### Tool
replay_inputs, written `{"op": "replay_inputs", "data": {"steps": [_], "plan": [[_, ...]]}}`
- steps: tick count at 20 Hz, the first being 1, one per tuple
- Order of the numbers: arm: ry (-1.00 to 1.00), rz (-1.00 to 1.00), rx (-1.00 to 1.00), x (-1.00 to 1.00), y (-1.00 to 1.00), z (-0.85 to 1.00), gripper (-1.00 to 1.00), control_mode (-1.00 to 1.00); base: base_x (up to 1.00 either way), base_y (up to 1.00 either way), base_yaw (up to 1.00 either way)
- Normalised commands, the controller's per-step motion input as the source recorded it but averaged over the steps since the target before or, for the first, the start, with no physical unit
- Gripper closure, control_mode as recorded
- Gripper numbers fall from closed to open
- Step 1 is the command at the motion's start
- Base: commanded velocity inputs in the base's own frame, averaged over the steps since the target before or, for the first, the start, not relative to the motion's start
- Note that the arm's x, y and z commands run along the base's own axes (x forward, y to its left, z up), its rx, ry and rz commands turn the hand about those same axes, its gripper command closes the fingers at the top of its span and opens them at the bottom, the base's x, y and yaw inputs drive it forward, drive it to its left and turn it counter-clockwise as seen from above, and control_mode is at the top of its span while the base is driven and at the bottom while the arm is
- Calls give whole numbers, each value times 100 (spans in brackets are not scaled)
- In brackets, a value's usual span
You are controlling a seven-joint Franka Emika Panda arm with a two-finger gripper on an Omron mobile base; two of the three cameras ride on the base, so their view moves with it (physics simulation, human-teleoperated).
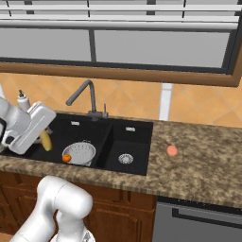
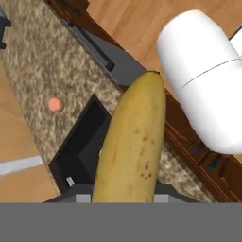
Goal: Put the colander in the sink, put the tangerine, banana, peach in the colander, and turn on the sink faucet and pour water over the colander.
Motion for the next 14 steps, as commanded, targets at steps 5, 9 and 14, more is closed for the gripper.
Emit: {"op": "replay_inputs", "data": {"steps": [5,9,14], "plan": [[17,-11,-5,41,90,-16,100,-100,0,0,0],[28,-10,-6,62,83,-45,100,-100,0,0,0],[40,-8,-8,72,69,-74,100,-100,0,0,0]]}}
